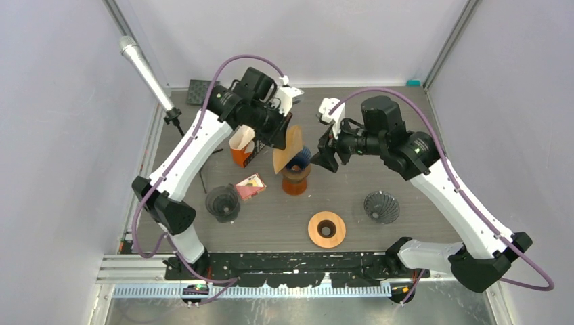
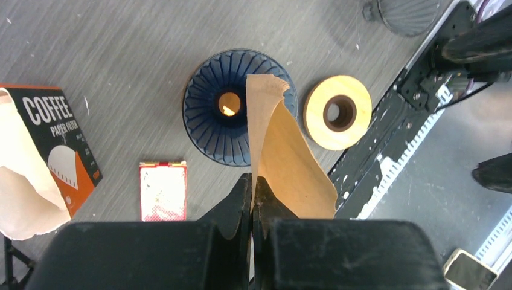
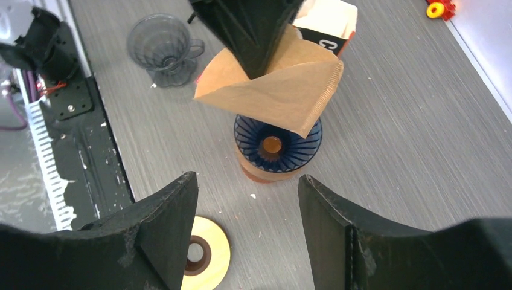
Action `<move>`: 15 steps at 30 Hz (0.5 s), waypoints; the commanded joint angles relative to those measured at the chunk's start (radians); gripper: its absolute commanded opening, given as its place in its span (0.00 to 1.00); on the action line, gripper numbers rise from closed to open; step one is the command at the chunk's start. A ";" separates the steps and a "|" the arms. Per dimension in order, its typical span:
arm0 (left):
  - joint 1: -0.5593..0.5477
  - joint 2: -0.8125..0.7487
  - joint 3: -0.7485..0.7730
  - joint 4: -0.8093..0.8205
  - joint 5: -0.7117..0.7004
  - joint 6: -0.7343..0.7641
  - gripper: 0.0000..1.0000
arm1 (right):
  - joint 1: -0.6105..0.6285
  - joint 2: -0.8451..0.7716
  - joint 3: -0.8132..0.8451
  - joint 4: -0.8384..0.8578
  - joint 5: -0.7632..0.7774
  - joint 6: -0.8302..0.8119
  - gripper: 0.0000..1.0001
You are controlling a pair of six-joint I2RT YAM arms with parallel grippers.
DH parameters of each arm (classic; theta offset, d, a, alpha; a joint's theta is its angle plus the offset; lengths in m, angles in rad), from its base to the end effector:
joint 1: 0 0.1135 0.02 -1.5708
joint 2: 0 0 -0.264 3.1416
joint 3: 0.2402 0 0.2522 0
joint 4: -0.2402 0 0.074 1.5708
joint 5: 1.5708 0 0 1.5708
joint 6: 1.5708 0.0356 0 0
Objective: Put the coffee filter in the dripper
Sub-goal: Place the coffee filter in the coffee dripper.
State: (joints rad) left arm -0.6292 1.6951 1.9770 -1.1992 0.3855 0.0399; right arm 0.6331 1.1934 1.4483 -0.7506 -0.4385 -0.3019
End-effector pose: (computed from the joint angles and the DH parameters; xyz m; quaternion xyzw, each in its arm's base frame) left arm 0.2641 -0.2088 0.4163 0.3633 0.8578 -0.2651 0.2488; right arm 0.1830 0.1530 0.4282 -0.4772 0.6983 0.2667 0.4621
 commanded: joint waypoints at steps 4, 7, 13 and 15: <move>-0.008 0.075 0.133 -0.192 -0.006 0.084 0.00 | -0.002 -0.024 0.042 -0.073 -0.105 -0.153 0.67; -0.008 0.095 0.152 -0.209 -0.021 0.094 0.00 | -0.001 -0.011 0.078 -0.097 -0.106 -0.174 0.68; -0.010 0.147 0.214 -0.246 -0.011 0.111 0.00 | 0.040 0.057 0.167 -0.173 -0.095 -0.259 0.69; -0.010 0.165 0.238 -0.252 -0.003 0.114 0.00 | 0.061 0.084 0.201 -0.201 -0.084 -0.293 0.69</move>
State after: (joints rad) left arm -0.6346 1.8400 2.1471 -1.4071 0.3668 0.1249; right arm 0.6575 1.2362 1.5703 -0.8982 -0.5186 -0.5064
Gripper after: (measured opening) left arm 0.008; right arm 0.686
